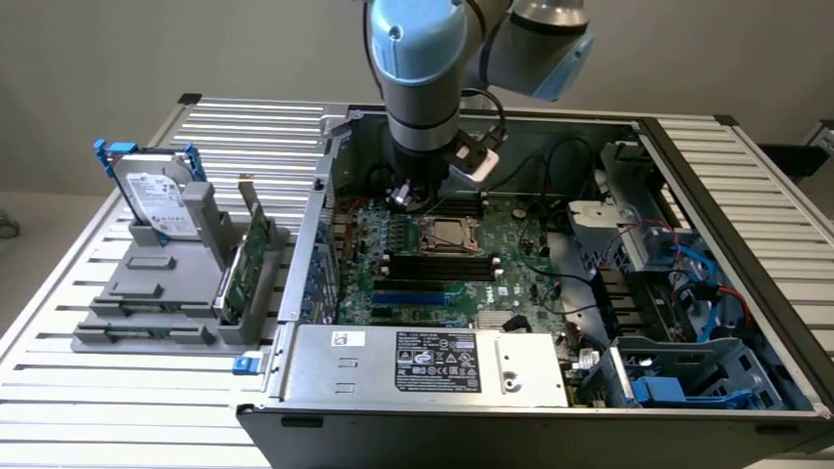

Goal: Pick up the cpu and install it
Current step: 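Install the first cpu locking lever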

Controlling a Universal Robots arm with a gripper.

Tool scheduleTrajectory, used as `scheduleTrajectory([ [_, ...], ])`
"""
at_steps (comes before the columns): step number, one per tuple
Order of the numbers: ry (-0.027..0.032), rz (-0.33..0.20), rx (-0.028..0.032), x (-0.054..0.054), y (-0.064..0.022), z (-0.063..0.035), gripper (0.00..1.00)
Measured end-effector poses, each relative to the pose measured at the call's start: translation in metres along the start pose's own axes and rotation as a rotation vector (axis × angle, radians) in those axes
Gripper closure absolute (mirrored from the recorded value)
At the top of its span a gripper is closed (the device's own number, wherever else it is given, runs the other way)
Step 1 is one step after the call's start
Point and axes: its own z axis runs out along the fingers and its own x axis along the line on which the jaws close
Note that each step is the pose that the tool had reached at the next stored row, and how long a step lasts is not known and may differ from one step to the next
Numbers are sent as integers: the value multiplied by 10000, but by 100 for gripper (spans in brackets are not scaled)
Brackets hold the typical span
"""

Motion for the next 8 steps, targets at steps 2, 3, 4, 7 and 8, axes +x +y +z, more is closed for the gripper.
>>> scheduleTrajectory([
  [2,35,5,25,2,7,7,89],
  [3,39,7,30,2,9,9,89],
  [4,42,9,31,2,9,10,89],
  [7,44,15,34,0,12,12,89],
  [8,42,18,34,0,12,12,89],
])
